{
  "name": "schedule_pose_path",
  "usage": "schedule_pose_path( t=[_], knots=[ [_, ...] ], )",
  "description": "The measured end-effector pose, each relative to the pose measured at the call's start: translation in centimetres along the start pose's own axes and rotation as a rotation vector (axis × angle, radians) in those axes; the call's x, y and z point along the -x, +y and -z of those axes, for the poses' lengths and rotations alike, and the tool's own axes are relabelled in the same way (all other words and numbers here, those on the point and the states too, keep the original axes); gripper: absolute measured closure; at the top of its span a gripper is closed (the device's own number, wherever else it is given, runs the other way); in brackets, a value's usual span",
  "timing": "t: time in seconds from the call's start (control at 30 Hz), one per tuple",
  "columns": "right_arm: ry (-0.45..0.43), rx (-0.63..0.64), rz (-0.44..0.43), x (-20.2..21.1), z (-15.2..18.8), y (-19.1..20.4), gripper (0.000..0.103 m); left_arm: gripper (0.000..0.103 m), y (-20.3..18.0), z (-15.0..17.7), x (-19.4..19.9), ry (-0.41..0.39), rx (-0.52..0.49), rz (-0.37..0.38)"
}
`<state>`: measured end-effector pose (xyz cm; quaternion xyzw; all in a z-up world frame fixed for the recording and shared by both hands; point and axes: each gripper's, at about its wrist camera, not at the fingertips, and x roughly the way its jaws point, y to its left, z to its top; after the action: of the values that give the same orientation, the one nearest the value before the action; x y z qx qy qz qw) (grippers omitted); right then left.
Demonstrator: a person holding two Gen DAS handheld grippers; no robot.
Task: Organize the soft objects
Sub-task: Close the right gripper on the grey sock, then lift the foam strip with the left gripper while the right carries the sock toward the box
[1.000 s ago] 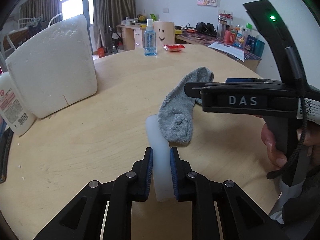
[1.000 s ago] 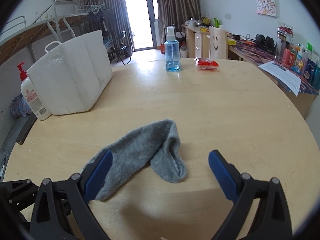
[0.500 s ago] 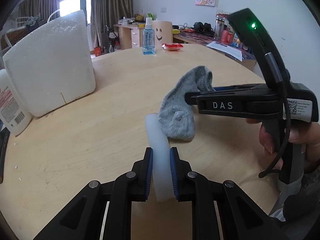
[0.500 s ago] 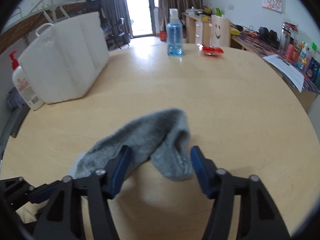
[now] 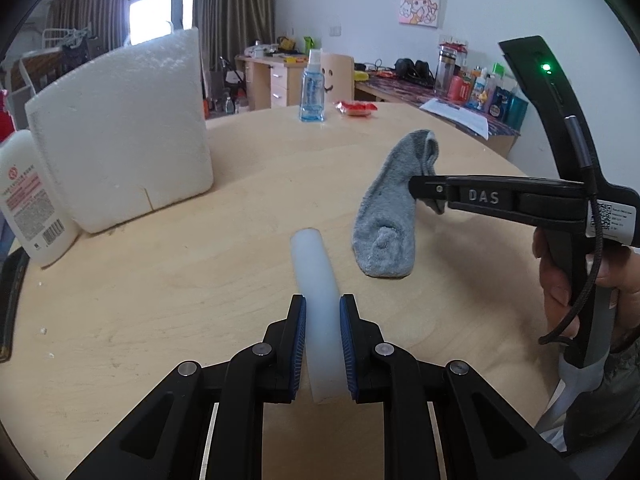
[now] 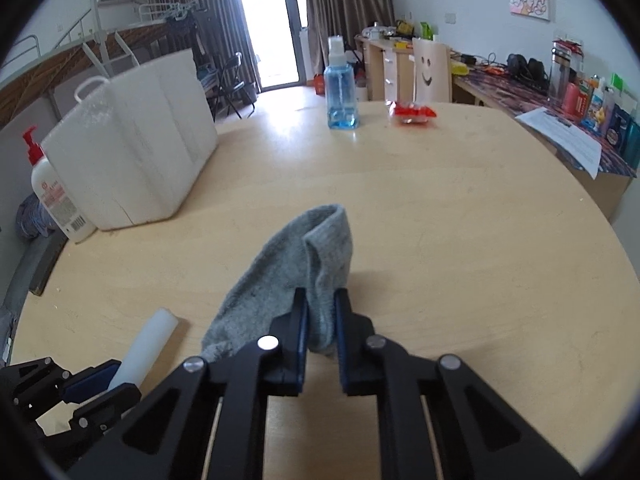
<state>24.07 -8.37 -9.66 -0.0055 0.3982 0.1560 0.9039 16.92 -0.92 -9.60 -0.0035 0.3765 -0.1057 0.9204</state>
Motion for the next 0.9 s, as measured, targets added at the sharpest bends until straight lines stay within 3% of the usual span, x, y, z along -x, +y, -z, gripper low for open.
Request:
schedule_pose_path(
  t=[0.9],
  knots=[
    [-0.224, 0.048, -0.047, 9.3, -0.1, 2.7, 0.087, 0.085, 0.2, -0.6, 7.7, -0.191, -0.010, -0.070]
  ],
)
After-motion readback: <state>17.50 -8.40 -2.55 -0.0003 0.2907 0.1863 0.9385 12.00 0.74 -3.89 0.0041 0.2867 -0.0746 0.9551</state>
